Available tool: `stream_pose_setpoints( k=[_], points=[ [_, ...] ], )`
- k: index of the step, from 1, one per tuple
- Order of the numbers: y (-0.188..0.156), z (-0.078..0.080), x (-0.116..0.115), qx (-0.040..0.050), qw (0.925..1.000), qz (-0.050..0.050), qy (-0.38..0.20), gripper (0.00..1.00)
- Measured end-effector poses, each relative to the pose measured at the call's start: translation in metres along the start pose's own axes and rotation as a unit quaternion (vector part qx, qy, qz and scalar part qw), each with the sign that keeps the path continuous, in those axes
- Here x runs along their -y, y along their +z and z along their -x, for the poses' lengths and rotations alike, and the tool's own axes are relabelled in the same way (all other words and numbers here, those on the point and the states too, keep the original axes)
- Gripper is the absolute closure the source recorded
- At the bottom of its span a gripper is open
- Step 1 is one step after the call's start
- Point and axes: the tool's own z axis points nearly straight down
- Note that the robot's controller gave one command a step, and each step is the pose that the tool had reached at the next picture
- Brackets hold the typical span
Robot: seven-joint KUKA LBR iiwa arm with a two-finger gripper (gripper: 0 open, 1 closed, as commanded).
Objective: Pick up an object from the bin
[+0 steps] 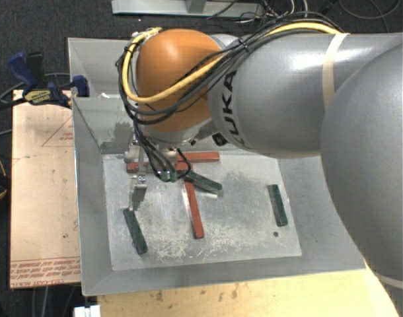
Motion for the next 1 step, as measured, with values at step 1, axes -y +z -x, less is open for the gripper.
stream_pose_setpoints(
  k=[1],
  points=[
    [0.0000, 0.0000, 0.0000, 0.0000, 1.0000, 0.000, 0.000, 0.00]
  ],
)
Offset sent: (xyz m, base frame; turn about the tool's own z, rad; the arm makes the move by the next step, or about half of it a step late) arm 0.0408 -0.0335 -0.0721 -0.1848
